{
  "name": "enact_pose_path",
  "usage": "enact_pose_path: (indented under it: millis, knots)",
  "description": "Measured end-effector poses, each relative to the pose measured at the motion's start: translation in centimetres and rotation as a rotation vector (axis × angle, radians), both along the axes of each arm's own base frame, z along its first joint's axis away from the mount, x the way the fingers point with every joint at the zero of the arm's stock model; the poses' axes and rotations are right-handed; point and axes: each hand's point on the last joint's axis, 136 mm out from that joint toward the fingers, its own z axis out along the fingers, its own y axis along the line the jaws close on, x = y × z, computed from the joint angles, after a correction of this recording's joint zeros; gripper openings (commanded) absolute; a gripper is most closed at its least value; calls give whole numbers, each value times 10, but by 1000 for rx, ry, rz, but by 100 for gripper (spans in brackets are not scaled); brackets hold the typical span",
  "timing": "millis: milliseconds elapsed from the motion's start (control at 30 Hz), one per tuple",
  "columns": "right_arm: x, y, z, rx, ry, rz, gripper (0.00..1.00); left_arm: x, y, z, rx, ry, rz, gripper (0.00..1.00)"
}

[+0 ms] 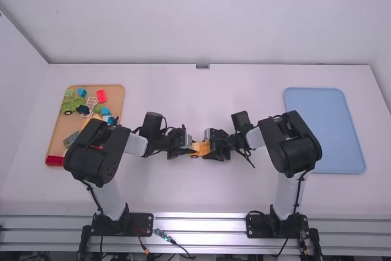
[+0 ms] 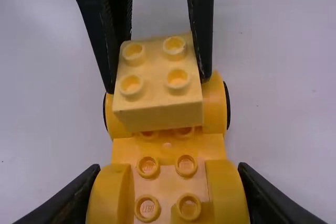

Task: Assemble lego blocks to make yellow taxi

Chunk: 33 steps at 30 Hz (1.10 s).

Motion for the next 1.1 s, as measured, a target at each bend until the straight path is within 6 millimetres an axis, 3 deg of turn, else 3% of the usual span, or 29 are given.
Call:
enact_pose_path:
  millis: [233, 267, 333, 533, 1100]
  knots:
    - [-3, 4, -1, -6, -5, 12, 46, -1, 0, 0, -2, 3, -2, 2]
    - [-3, 4, -1, -9, -7, 13, 46, -1, 0, 0, -3, 3, -3, 3]
    - [-4, 6, -2, -13, -11, 17, 46, -1, -1, 1, -8, 5, -6, 17]
    - [-5, 9, -1, -13, -10, 20, 45, -1, -1, 1, -6, 0, -5, 2]
    - [-4, 6, -3, -25, 5, 8, 43, -3, 0, -3, 2, 35, 4, 2]
